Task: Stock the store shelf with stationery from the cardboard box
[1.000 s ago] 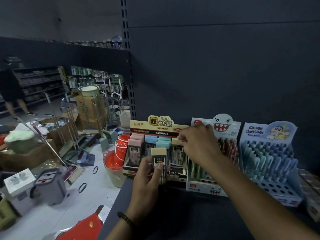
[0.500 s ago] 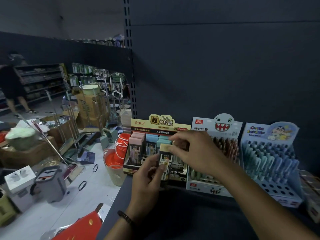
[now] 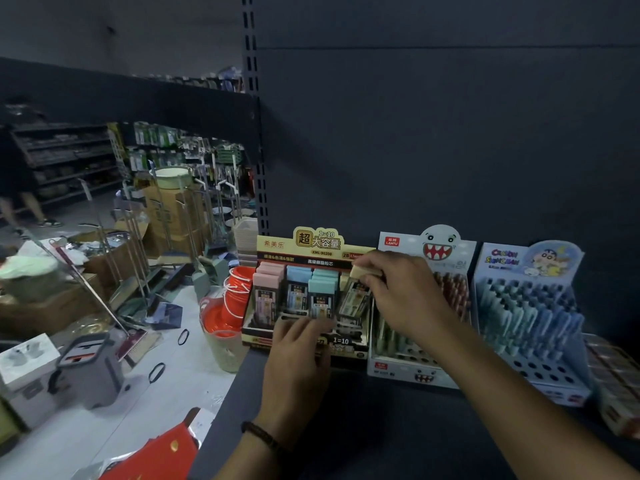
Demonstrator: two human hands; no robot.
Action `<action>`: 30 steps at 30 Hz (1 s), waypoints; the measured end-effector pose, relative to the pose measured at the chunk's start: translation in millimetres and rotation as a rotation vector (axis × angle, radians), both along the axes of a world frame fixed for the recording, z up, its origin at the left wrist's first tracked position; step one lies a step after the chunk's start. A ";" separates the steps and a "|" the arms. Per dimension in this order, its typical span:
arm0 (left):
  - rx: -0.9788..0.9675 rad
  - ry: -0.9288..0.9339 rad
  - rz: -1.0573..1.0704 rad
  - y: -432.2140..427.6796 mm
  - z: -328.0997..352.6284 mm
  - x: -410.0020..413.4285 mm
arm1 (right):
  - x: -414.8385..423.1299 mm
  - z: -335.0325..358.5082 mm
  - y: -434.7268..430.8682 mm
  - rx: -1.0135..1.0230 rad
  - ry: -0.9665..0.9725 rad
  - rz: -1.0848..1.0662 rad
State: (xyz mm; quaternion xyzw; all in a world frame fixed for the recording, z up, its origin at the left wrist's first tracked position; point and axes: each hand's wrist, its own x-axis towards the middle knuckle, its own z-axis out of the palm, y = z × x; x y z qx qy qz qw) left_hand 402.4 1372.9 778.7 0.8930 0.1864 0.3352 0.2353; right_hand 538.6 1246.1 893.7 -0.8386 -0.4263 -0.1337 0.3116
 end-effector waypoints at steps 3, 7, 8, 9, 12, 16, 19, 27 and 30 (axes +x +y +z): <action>0.019 0.006 -0.012 -0.7 -1.9 1.4 | -2.6 -6.4 4.8 -0.053 0.003 0.000; 0.007 -0.018 -0.023 1.6 -4.4 2.1 | -1.1 -10.2 8.1 -0.094 0.014 -0.007; 0.014 -0.019 -0.026 2.0 -4.6 2.6 | 0.9 -9.9 8.2 -0.104 0.019 -0.012; 0.018 -0.011 -0.026 1.9 -4.6 3.2 | 2.5 -9.3 8.2 -0.120 0.017 -0.019; 0.008 0.009 -0.018 0.7 -2.9 3.8 | 2.2 -6.8 10.8 -0.151 -0.007 -0.033; -0.007 0.011 -0.021 1.0 -3.5 2.8 | -4.3 -8.8 20.9 -0.193 -0.129 -0.076; -0.011 0.013 -0.026 0.8 -3.2 2.2 | -6.0 -12.7 26.2 -0.232 -0.287 -0.172; -0.001 -0.036 -0.052 3.5 -9.0 4.1 | -16.1 -28.6 27.7 -0.360 -0.449 -0.283; 0.013 -0.056 -0.058 5.5 -8.7 5.1 | -24.8 -29.7 21.5 -0.311 -0.432 -0.265</action>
